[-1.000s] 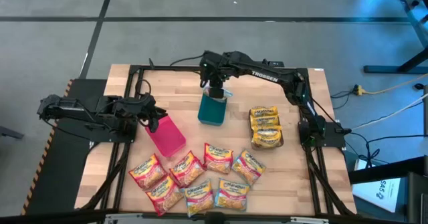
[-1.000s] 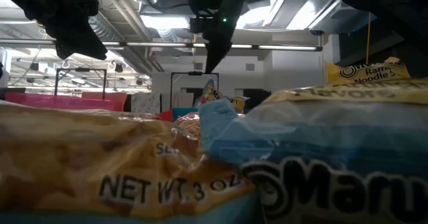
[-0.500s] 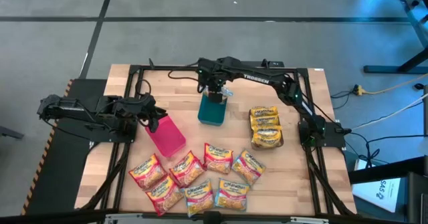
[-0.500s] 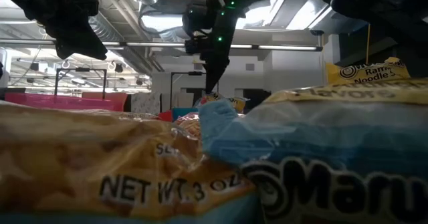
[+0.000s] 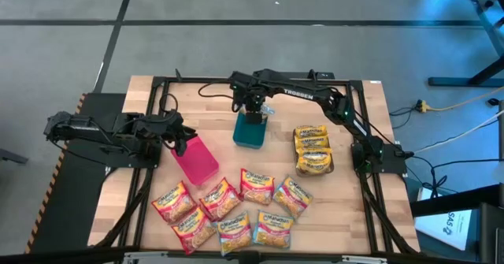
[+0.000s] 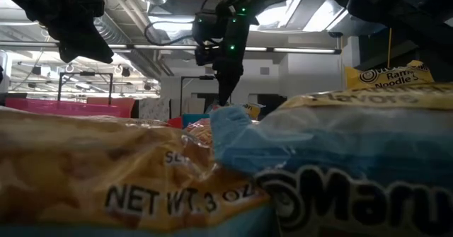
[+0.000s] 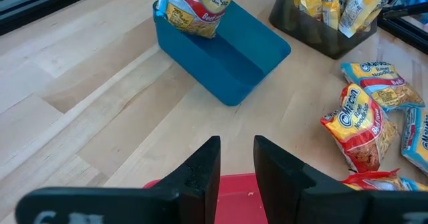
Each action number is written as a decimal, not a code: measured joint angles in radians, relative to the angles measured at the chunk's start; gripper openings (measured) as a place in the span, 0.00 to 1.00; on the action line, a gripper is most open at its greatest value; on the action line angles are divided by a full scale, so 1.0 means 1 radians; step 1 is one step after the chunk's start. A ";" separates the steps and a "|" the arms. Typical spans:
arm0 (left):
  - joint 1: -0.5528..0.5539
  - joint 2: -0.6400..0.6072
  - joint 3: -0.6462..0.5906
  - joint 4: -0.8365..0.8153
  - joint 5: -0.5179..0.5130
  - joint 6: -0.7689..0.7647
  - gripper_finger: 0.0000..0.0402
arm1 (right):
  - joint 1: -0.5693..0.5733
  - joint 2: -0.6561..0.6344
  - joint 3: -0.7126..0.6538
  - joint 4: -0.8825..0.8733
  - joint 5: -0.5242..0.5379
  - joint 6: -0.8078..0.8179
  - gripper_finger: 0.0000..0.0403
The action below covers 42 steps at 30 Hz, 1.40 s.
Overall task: Sort Maruchan noodles
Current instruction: Put the blue noodle pack into the blue bin
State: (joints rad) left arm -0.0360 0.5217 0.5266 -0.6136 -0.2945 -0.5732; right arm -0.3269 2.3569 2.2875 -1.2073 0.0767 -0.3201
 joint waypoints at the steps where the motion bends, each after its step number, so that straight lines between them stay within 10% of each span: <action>1: 0.000 0.000 0.000 0.000 0.000 0.000 0.21 | 0.001 0.000 -0.006 0.006 -0.005 -0.001 0.14; 26: 0.000 0.000 0.000 0.000 0.000 0.005 0.21 | 0.019 -0.022 0.059 -0.115 -0.049 0.067 0.14; 42: 0.000 0.000 0.000 -0.001 -0.001 0.007 0.21 | 0.144 -0.108 -0.003 -0.362 -0.434 0.139 0.14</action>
State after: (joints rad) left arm -0.0360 0.5217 0.5266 -0.6144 -0.2955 -0.5663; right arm -0.1829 2.2493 2.2848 -1.5690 -0.3574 -0.1808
